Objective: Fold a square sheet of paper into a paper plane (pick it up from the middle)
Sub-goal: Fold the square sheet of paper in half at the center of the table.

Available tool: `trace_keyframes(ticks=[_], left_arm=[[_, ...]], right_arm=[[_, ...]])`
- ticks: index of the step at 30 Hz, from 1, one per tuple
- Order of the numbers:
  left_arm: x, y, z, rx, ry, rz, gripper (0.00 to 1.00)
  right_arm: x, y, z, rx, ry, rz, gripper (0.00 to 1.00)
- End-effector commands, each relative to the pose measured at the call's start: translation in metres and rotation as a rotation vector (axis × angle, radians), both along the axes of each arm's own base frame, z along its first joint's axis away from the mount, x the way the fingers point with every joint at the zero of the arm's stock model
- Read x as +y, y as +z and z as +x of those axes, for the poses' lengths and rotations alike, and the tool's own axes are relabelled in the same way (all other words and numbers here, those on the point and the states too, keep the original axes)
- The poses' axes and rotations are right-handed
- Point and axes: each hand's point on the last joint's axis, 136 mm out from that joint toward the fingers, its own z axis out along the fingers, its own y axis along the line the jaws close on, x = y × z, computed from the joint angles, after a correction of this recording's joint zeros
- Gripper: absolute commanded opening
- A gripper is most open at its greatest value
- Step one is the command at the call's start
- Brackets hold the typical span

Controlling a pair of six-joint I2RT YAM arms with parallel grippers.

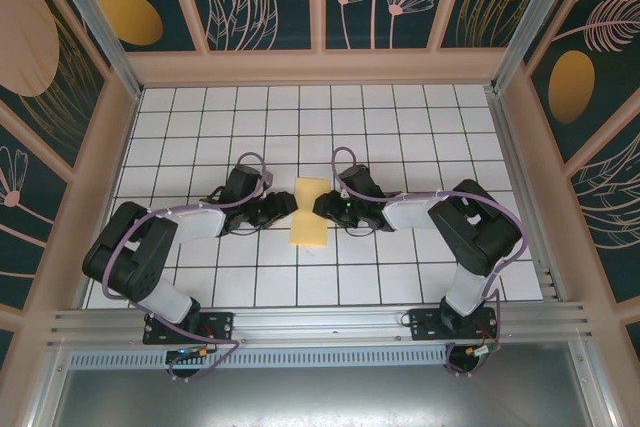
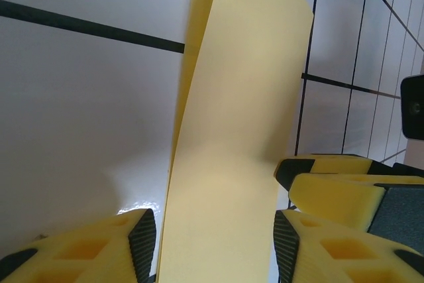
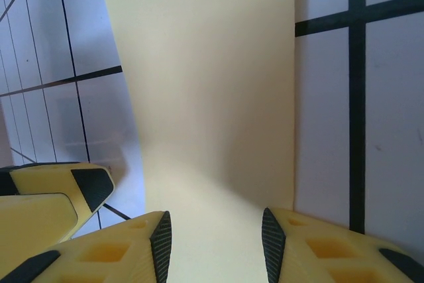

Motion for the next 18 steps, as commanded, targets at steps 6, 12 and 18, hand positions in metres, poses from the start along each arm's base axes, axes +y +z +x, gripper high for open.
trace_keyframes(ticks=[6, 12, 18], left_arm=[[-0.006, -0.007, 0.008, 0.009, -0.030, 0.008, 0.55], [-0.009, -0.012, 0.007, 0.031, -0.043, 0.005, 0.55], [-0.016, -0.014, 0.006, 0.039, -0.070, -0.007, 0.55]], right_arm=[[-0.018, -0.026, -0.015, 0.068, -0.013, -0.066, 0.44], [-0.020, -0.027, -0.016, 0.068, -0.017, -0.066, 0.44], [-0.021, -0.030, -0.017, 0.077, -0.020, -0.061, 0.44]])
